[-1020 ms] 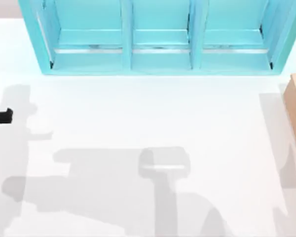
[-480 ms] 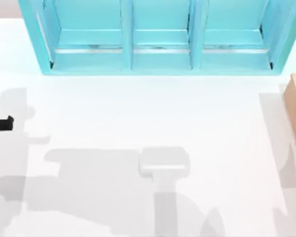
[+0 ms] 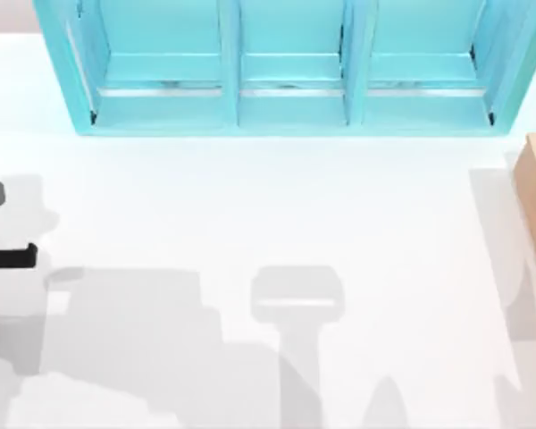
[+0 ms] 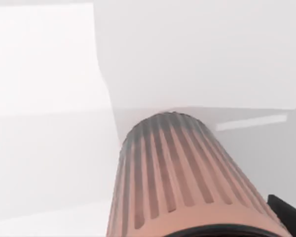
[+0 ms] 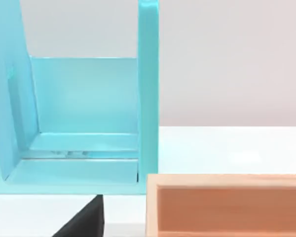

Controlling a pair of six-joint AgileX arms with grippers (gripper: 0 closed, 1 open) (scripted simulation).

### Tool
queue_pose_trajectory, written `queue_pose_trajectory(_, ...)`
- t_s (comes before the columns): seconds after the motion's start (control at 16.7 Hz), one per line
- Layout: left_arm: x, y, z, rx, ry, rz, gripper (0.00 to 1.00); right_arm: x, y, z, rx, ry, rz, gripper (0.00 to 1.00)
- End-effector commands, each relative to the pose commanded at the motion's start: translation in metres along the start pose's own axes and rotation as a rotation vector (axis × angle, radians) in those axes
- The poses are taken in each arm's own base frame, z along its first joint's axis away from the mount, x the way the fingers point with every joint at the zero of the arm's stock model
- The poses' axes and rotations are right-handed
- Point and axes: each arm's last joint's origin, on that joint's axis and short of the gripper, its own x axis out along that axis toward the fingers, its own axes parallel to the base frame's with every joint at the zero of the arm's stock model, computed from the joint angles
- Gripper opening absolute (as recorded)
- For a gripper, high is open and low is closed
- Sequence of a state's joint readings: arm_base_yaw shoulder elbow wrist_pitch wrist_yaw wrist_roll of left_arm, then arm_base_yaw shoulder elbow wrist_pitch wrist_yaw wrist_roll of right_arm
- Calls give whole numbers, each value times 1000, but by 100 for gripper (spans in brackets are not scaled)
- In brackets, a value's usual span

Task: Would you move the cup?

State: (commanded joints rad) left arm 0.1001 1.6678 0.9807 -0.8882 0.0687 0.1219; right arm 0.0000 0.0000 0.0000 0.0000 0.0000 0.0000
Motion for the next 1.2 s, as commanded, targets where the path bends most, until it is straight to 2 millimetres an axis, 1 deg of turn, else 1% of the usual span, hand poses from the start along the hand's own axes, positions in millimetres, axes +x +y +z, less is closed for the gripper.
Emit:
queue_pose_trajectory(0.06,0,0,0,0,0,0,0,0,0,0,0,0,0,100)
queue_pose_trajectory(0.84,0,0,0,0,0,0,98,0,0,0,0,0,0,100)
queue_pose_trajectory(0.9,0,0,0,0,0,0,100,0,0,0,0,0,0,100)
queue_pose_trajectory(1.2,0,0,0,0,0,0,100,0,0,0,0,0,0,100)
